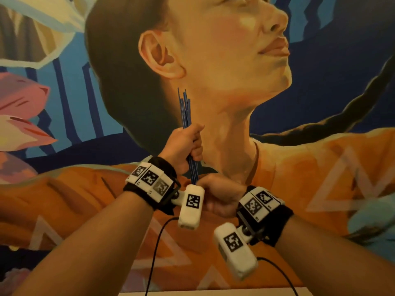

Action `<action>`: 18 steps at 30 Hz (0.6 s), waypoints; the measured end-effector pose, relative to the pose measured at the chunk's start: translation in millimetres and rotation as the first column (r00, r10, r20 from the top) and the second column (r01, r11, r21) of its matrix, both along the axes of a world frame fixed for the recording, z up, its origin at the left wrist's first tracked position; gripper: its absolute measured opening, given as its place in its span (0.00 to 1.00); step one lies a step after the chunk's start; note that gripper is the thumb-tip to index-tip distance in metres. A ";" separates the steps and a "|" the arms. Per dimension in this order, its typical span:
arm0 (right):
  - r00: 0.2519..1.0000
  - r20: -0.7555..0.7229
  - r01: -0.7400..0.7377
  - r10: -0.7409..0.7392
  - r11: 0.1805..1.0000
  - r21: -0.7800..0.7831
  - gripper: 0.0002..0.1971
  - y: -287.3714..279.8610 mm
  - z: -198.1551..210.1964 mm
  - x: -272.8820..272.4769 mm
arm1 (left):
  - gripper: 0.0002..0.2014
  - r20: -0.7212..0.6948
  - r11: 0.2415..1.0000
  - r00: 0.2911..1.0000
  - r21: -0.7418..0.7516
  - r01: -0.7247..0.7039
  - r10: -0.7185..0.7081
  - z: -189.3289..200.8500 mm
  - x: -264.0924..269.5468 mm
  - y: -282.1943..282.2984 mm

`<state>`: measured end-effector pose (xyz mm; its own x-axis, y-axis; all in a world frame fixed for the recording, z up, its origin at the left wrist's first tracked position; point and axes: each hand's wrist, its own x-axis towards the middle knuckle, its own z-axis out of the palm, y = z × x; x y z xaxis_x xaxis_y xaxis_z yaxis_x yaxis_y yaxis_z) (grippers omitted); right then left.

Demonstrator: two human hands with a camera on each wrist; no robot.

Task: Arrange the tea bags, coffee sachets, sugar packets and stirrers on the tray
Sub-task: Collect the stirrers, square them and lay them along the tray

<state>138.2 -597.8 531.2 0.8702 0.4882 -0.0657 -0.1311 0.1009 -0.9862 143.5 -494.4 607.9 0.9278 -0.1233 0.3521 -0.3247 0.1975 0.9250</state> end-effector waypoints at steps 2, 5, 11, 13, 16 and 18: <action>0.997 -0.051 0.057 -0.057 0.998 -0.004 0.09 2.2 -0.5 3.3 | 0.24 -0.003 1.000 1.000 0.009 -0.011 0.011 -3.4 -0.8 -1.6; 0.993 -0.077 0.093 -0.090 0.995 0.036 0.22 4.6 -1.9 4.6 | 0.24 -0.012 0.999 1.000 0.027 -0.022 0.023 -8.2 -3.2 -4.9; 0.998 0.005 0.059 -0.060 0.987 0.146 0.15 2.1 6.8 -5.3 | 0.24 -0.004 0.999 1.000 0.027 -0.029 0.029 -10.5 -8.1 -9.1; 0.999 0.006 0.046 -0.048 0.986 0.159 0.15 -0.1 7.7 -7.1 | 0.24 -0.003 0.999 0.999 0.031 -0.032 0.032 -11.3 -9.2 -9.7; 0.999 0.011 0.038 -0.041 0.978 0.203 0.18 -2.5 10.6 -9.4 | 0.22 -0.017 0.999 0.999 0.022 -0.036 0.036 -13.3 -11.0 -11.1; 0.999 0.005 0.050 -0.052 0.976 0.212 0.19 -3.5 12.6 -10.6 | 0.21 -0.015 0.999 0.999 0.018 -0.037 0.037 -13.8 -11.4 -12.4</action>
<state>127.6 -601.3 543.8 0.8943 0.4453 0.0436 -0.1101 0.3135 -0.9432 132.1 -506.8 594.0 0.9370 -0.0953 0.3362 -0.3176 0.1689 0.9331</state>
